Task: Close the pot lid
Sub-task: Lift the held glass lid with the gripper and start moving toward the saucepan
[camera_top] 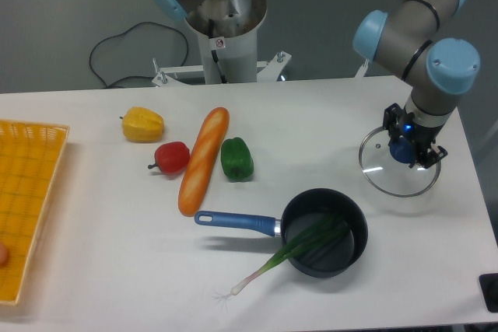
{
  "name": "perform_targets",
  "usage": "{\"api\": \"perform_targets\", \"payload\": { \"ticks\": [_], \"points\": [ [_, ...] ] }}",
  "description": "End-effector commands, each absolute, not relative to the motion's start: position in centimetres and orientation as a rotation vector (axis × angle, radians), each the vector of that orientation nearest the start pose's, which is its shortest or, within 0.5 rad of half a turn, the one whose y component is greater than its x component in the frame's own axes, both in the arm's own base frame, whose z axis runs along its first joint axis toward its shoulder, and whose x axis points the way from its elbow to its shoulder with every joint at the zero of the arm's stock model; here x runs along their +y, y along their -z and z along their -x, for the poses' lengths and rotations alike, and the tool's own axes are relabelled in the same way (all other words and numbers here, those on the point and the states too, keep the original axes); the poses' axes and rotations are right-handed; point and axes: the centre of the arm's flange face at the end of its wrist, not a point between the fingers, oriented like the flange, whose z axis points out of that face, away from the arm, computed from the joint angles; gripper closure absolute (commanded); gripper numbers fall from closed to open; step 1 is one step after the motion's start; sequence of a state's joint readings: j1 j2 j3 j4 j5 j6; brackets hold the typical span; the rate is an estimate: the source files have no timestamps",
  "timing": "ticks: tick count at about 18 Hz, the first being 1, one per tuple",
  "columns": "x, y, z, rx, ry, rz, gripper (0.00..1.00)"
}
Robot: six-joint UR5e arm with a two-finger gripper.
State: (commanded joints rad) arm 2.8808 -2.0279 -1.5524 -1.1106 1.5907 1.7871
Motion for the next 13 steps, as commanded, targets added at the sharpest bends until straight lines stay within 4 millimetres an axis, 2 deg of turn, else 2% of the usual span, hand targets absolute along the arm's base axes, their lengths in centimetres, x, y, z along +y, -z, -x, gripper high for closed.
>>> {"api": "perform_targets", "payload": {
  "ticks": [13],
  "points": [
    [32.3, -30.1, 58.4, 0.679, -0.077, 3.079, 0.41]
  ]
}}
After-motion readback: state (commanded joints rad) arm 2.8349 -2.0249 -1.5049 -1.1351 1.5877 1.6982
